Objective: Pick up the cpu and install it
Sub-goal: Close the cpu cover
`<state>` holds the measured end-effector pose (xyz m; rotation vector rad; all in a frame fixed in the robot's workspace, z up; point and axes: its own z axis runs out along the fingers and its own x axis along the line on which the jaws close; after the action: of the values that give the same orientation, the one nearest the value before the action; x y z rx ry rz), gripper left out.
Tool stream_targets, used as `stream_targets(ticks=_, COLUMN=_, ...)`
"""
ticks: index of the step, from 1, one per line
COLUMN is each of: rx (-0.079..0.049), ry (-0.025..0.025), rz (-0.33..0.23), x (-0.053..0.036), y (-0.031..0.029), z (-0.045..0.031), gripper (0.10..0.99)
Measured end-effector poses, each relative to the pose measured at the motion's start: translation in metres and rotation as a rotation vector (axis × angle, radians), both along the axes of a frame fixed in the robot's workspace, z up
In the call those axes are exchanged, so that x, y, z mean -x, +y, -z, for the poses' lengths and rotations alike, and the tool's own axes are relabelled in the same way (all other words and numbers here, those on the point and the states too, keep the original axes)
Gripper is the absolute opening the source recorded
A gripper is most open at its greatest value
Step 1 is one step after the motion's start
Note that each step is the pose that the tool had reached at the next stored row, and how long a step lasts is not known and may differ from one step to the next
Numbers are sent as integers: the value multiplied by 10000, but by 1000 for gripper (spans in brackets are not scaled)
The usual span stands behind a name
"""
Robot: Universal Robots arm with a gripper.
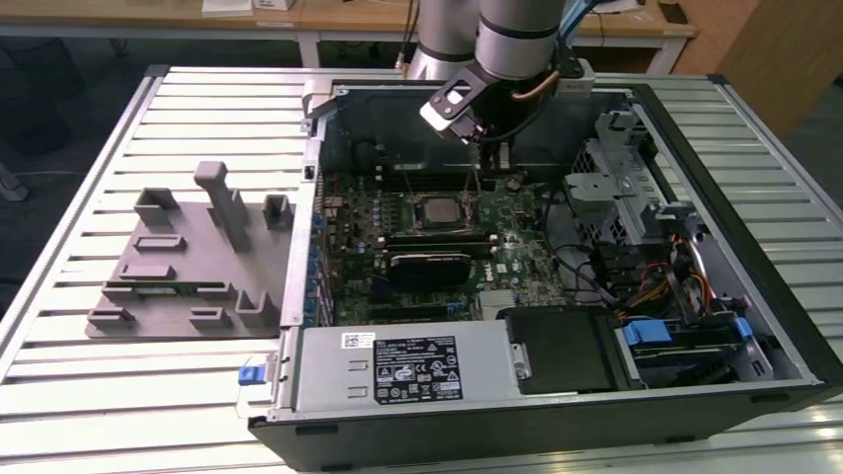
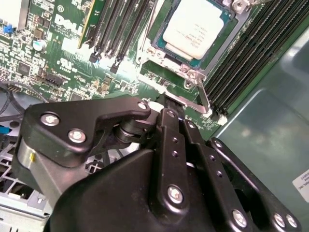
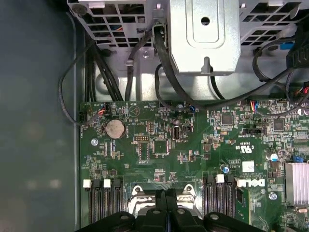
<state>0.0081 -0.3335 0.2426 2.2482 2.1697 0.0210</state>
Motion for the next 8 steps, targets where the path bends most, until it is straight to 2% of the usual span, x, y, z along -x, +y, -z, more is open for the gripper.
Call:
stream_targets(ticks=4, rx=-1, ry=-1, rz=0, x=67, y=0, z=9, gripper=106)
stream_targets(ticks=8, rx=2, ry=5, rz=0, x=90, y=0, z=17, gripper=106)
